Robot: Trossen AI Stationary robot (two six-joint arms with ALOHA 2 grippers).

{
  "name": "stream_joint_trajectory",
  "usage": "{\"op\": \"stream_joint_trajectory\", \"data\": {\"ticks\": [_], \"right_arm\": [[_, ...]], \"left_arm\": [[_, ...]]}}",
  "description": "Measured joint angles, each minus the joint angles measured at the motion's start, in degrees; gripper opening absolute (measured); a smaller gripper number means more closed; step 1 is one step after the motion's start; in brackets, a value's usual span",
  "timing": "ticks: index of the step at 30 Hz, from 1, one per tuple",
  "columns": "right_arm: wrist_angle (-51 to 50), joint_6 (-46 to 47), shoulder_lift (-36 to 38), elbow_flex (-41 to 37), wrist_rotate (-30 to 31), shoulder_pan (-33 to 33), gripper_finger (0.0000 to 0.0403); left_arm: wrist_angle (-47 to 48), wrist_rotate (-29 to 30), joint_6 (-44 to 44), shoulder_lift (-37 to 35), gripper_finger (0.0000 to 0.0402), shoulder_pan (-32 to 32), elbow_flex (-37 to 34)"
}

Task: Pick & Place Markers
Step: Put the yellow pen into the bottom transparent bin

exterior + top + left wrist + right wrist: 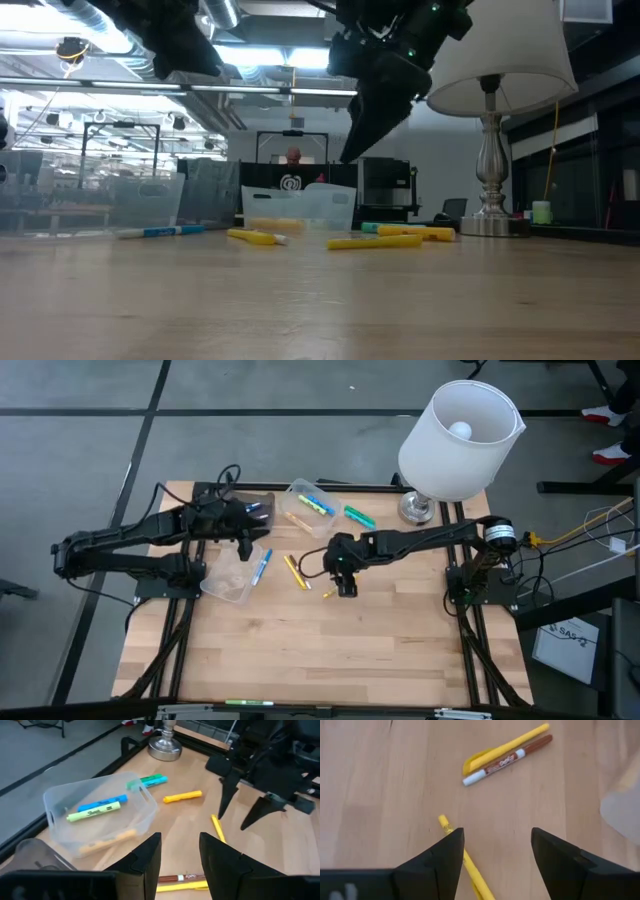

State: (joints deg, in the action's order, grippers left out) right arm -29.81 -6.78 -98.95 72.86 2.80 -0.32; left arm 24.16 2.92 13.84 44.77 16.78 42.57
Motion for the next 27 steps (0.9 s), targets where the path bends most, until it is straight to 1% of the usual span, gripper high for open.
{"op": "stream_joint_trajectory", "data": {"ticks": [2, 6, 11, 23, 27], "right_arm": [[0.0, -2.1, -1.2, 0.0, -0.7, 0.0, 0.0228], [-0.4, -7.0, -4.5, 0.0, -4.2, 0.0, 0.0228], [-0.6, -12.8, -8.1, 0.0, -5.0, 0.2, 0.0228], [-3.7, -19.2, -13.0, 0.2, -5.2, 0.1, 0.0228], [-3.7, -19.2, -13.7, 0.3, -5.4, 0.1, 0.0226]], "left_arm": [[0.2, 0.0, 0.5, 0.0, 0.0127, -0.7, 0.0], [2.7, -0.7, 1.1, 0.0, 0.0127, -1.9, 0.0], [4.4, -1.0, 4.7, 0.0, 0.0127, -3.3, 0.0], [7.0, -1.0, 6.6, 0.0, 0.0127, -6.2, 0.0], [7.3, -1.0, 6.6, 0.0, 0.0127, -6.5, 0.0]]}}
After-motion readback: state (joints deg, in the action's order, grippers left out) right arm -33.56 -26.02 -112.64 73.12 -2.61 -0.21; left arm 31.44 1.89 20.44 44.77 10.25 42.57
